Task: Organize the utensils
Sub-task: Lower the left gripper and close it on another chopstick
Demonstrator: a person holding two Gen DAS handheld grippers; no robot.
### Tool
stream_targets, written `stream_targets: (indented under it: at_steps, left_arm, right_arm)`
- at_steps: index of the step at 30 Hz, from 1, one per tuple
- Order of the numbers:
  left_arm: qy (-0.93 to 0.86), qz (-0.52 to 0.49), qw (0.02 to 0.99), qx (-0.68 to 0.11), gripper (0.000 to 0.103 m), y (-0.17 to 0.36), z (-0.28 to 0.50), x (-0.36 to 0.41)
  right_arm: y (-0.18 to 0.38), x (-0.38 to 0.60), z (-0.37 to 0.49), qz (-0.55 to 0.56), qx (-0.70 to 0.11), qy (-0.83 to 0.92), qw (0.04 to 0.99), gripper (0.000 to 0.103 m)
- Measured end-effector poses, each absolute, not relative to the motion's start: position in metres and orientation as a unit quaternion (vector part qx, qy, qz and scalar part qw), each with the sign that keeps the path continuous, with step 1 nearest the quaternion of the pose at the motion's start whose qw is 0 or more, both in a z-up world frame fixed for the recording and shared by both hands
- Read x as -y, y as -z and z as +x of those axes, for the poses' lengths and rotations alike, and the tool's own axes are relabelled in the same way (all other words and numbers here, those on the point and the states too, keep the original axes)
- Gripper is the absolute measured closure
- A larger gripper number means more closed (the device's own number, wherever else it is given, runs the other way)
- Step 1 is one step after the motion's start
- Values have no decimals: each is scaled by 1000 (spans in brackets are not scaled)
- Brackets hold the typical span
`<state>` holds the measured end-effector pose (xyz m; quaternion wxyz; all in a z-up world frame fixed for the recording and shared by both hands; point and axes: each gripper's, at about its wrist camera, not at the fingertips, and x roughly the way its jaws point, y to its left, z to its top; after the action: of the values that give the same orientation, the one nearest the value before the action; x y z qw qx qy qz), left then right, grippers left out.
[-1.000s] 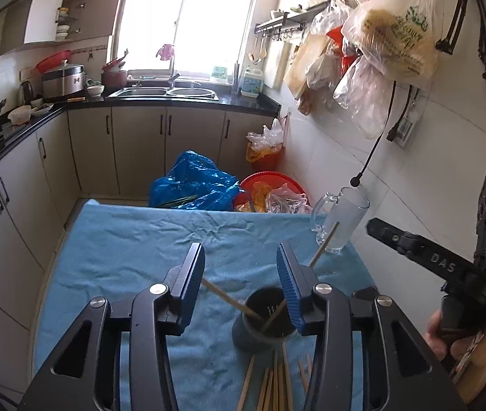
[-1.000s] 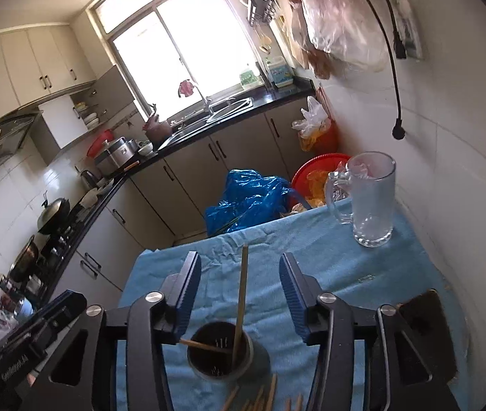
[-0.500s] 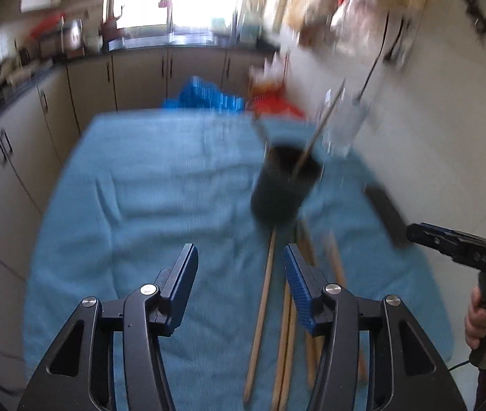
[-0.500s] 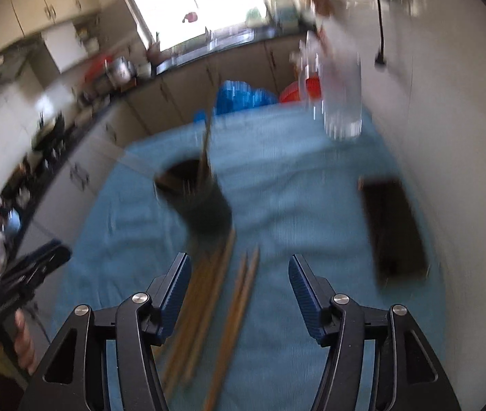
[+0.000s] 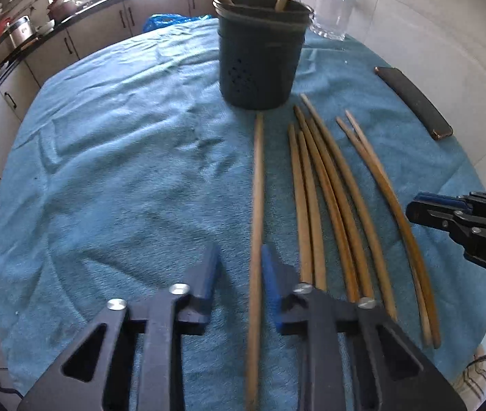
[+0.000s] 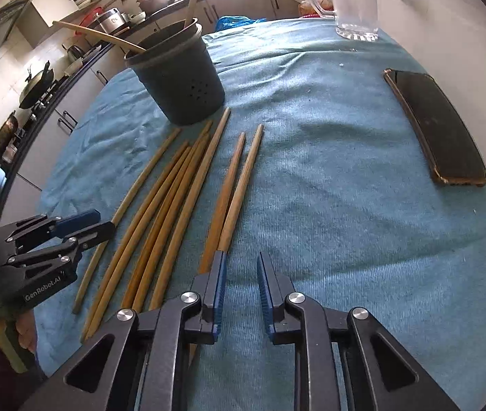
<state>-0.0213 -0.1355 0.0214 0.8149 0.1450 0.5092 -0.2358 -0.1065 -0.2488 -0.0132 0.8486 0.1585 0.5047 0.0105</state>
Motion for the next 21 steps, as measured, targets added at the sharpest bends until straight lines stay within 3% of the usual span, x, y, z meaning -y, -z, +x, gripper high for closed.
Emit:
stream_targets:
  at_steps: [1,11,13,21]
  left_arm:
    - [229,150,819,-505,96,-21,-22,137]
    - [208,68,805,-551,97,-23,-17,112]
    - [204,48,798,-566,97,-22,-20,108]
    - [209,4,767,-607,96,-24,-28,94]
  right_arm:
    - [13,247,-104,155,-505,-9,849,83]
    - [15,236,-72,134,-503,4,854,84]
    - [15,236,-64,129,-502,12,855,92]
    - [14,240,-75,125,-528,10,840,94]
